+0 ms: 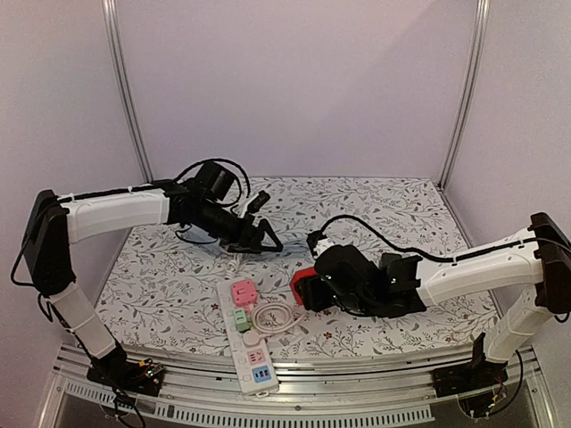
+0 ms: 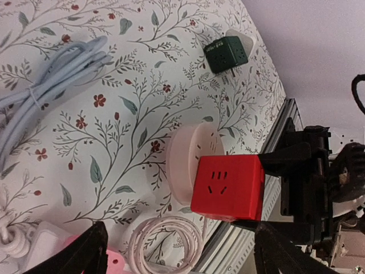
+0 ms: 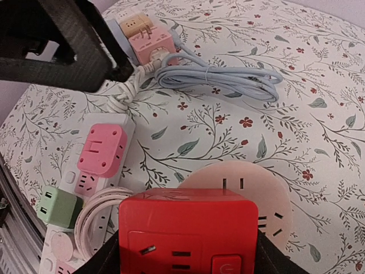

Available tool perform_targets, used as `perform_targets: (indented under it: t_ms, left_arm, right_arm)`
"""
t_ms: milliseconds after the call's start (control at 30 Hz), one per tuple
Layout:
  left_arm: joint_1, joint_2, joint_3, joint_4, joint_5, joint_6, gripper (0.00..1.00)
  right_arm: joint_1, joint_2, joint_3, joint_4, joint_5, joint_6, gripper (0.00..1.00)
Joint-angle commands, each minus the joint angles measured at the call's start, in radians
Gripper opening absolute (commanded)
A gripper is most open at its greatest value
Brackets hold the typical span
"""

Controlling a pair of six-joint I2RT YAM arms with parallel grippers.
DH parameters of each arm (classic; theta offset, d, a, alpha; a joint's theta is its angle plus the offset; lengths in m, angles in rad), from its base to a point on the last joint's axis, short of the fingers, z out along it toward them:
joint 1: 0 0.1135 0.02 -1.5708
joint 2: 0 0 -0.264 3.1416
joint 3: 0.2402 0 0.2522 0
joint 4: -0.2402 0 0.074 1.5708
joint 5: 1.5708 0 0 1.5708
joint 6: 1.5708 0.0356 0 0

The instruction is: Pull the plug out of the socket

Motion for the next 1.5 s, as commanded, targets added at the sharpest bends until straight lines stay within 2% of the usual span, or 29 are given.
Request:
perform_targets:
  t_ms: [0,167,633,1067,1367,1467]
  left_arm:
    - [-0.020,0.064,-0.007,0.044,0.134,-0.053,0.87]
    - [-0.030,0.112,-0.009,0.066,0.193,-0.083,0.86]
    - [-0.051,0.178,-0.006,0.069,0.261,-0.111,0.81]
    - [-0.072,0.204,-0.011,0.107,0.325,-0.137,0.63]
    - [-0.093,0.224,-0.006,0.103,0.346,-0.138,0.64]
    - [-0.096,0.228,-0.005,0.104,0.352,-0.135,0.53]
  right_arm:
    - [0.055,-0.063,-0.019,0.201,-0.017,-0.130,0.15]
    - [0.088,-0.068,-0.025,0.236,-0.008,-0.179,0.14]
    - [0.095,-0.096,-0.023,0.267,-0.001,-0.189,0.14]
    - [0.098,-0.103,-0.021,0.272,0.019,-0.209,0.14]
    - [0.099,-0.104,-0.019,0.283,0.032,-0.209,0.14]
    - [0.099,-0.104,-0.019,0.286,0.034,-0.207,0.14]
